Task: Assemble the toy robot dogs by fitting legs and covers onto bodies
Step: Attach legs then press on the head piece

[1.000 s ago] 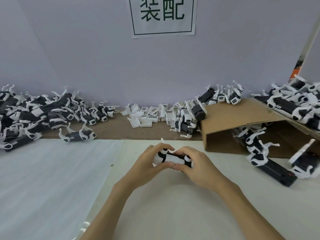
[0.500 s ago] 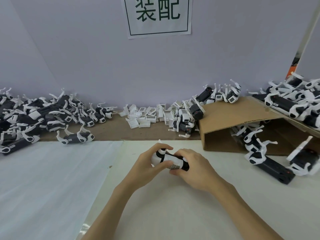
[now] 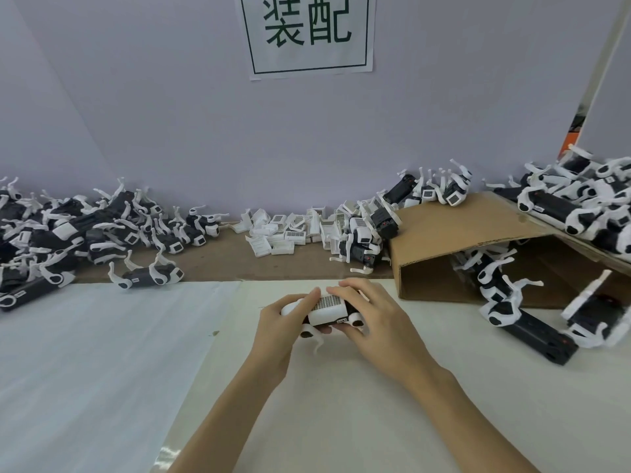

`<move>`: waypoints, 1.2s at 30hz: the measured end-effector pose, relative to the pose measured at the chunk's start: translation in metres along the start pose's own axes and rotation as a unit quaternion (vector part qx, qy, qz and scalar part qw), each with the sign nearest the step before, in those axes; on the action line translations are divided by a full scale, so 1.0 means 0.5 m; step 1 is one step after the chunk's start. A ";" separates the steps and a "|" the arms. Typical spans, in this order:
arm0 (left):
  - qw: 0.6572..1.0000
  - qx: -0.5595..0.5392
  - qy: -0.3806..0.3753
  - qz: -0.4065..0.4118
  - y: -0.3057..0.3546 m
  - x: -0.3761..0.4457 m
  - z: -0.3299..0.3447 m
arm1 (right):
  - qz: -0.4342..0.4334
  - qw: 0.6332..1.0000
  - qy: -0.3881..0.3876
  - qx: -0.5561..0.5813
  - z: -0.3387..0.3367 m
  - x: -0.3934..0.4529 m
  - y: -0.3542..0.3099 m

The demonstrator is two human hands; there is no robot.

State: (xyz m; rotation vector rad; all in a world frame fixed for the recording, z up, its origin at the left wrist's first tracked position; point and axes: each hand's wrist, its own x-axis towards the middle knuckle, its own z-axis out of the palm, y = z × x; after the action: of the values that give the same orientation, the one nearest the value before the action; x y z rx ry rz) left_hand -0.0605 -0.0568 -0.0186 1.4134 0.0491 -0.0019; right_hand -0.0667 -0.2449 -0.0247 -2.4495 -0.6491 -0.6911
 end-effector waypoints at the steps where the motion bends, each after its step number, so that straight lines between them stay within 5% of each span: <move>1: 1.000 0.005 0.000 -0.007 0.001 0.000 -0.002 | -0.008 1.000 0.006 -0.014 -0.001 0.001 -0.006; 5: 0.999 0.045 -0.014 -0.026 0.015 0.009 -0.017 | -0.018 0.997 0.019 -0.074 0.006 0.005 -0.022; 9: 0.991 0.103 -0.085 0.001 0.035 0.009 -0.043 | 0.064 0.998 0.008 0.024 0.000 0.003 -0.010; 14: 0.974 0.195 0.010 0.117 0.023 -0.003 -0.012 | 0.047 0.996 0.002 0.081 -0.009 -0.006 0.007; 17: 0.921 0.287 0.073 0.253 0.002 -0.013 0.017 | 0.049 0.995 0.053 0.062 0.001 -0.002 -0.002; 22: 0.771 0.416 0.233 0.422 -0.005 -0.012 0.033 | 0.068 0.993 0.060 0.077 0.020 -0.002 -0.017; 24: 0.798 0.405 0.208 0.395 -0.006 -0.010 0.026 | 0.087 0.991 0.060 0.077 0.025 -0.005 -0.018; 28: 0.936 0.259 0.077 0.226 0.002 -0.012 0.020 | 0.106 0.992 0.010 0.074 0.038 -0.012 -0.006; 32: 0.974 0.164 0.086 0.131 0.020 0.001 -0.007 | 0.180 0.935 -0.107 0.284 0.029 -0.005 0.000; 36: 0.993 0.089 0.051 0.052 0.018 0.007 -0.015 | 0.220 0.915 -0.110 0.320 0.015 0.008 0.011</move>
State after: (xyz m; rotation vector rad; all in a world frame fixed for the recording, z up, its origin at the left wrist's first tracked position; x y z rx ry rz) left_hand -0.0571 -0.0480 -0.0108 1.5916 0.0602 0.1549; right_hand -0.0580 -0.2434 -0.0299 -1.9496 -0.3067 -0.0033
